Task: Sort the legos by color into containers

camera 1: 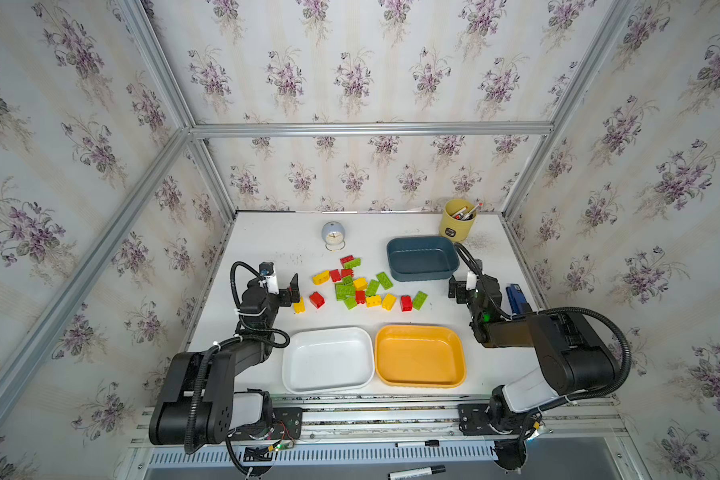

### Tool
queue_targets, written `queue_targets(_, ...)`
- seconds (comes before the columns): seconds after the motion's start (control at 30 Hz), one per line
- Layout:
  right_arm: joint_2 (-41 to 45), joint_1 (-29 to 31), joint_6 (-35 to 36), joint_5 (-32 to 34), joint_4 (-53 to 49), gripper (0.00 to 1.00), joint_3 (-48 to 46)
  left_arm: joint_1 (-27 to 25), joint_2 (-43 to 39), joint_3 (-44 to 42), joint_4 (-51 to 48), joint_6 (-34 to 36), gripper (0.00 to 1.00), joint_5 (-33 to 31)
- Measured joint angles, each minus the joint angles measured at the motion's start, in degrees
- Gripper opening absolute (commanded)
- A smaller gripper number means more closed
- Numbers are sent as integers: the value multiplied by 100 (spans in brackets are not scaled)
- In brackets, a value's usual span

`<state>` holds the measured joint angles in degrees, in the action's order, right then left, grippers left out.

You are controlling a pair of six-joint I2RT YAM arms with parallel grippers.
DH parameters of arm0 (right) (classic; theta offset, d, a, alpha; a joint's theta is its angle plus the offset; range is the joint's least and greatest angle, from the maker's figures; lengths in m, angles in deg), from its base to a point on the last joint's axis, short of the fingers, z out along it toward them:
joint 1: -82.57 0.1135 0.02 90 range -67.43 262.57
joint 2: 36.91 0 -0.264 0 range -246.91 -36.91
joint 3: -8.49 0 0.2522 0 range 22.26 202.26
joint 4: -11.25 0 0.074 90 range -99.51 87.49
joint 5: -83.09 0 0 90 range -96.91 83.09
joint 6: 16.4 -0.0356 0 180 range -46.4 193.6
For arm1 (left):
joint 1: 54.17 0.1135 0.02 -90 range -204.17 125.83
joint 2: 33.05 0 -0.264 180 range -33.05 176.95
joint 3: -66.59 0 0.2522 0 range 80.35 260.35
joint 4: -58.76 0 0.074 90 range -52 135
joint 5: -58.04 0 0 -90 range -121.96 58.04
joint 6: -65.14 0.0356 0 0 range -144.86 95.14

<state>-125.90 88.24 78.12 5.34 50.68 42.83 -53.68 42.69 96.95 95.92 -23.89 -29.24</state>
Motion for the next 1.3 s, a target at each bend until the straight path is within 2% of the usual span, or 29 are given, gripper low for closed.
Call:
queue_targets(0.83, 68, -17, -2, -2, -13, 100, -13, -4, -59, 4, -63, 2, 99, 13)
queue_targets(1.13, 1268, -20, 7, -258, -767, 100, 7, -15, -1224, 413, -1051, 44, 99, 149)
queue_targets(1.3, 2059, -26, 74, -667, -1648, 100, 354, -35, -1773, 1113, -2179, -28, 99, 164)
